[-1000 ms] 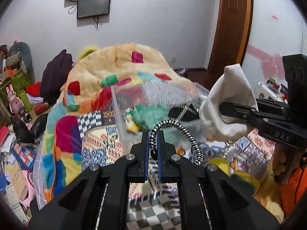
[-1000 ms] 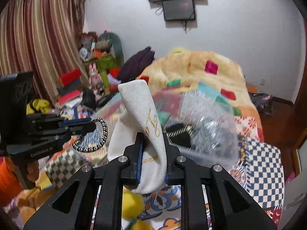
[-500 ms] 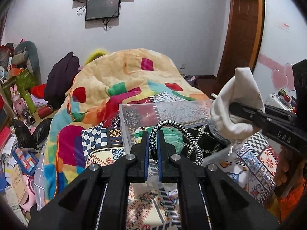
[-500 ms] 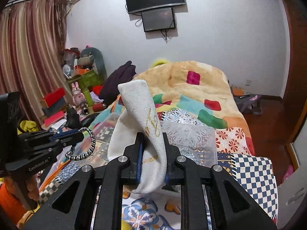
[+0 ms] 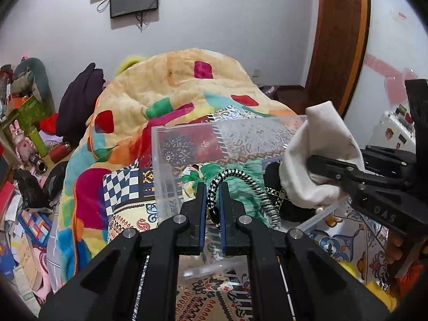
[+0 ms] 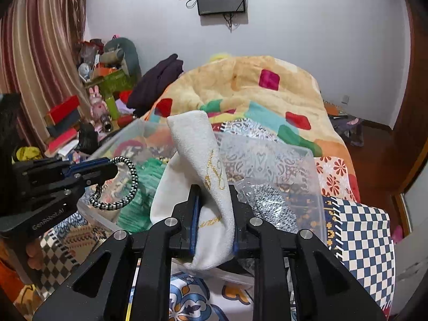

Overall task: Organize soft objects
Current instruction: 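Lift the cloth into the box with the right tool while the left tool drops the cord in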

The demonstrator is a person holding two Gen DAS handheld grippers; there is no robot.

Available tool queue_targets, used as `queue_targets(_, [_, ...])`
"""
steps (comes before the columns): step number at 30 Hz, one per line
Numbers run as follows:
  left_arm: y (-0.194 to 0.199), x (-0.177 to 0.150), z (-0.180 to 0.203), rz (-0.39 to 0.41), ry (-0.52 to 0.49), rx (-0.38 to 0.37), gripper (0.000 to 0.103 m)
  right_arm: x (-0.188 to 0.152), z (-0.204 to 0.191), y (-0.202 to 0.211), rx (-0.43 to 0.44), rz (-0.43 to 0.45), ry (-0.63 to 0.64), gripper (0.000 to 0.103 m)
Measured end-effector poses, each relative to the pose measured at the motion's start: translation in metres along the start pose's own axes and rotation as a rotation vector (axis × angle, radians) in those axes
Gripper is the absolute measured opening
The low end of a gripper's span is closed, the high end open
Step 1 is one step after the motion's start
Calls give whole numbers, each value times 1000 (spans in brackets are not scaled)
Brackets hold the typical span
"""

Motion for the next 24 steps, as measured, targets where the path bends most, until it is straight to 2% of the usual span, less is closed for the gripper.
queue_targets(3, [0,-2,4,-10,-10,-5,7,-2,-1,-1,-19,-13,23,19])
queue_targets(9, [5,-3,6,-22,4,-25,15,-3,-1,5,-10,-25,23,37])
queue_targets(13, [16,-1,8,2,6,-24,35,-1,-1,15,-11,-9,26,50])
queue_targets(16, [30,0,12,30,-1,-28,43,2,0,27,-23,21,25,62])
queue_targets(18, [39,1,14,47,-6,-29,49,5,-1,38,-19,46,21,66])
queue_targets(21, [56,2,17,80,-6,-30,61,9,-4,57,-30,85,21,71])
queue_targets(23, [67,3,18,99,-4,-33,74,9,-6,71,-34,114,17,80])
queue_targets(24, [74,2,19,110,0,-36,77,10,-7,76,-33,126,14,83])
Point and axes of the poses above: each gripper's, at about its wrist camera, not at the fingertips, and y roughly against the way its jaws point, z to its right, x to its top, the point moved 8 cm from there along -y, roughly the way its jaws point, and after that the axes turned 3 degrees about y, right-handed, at the moved point
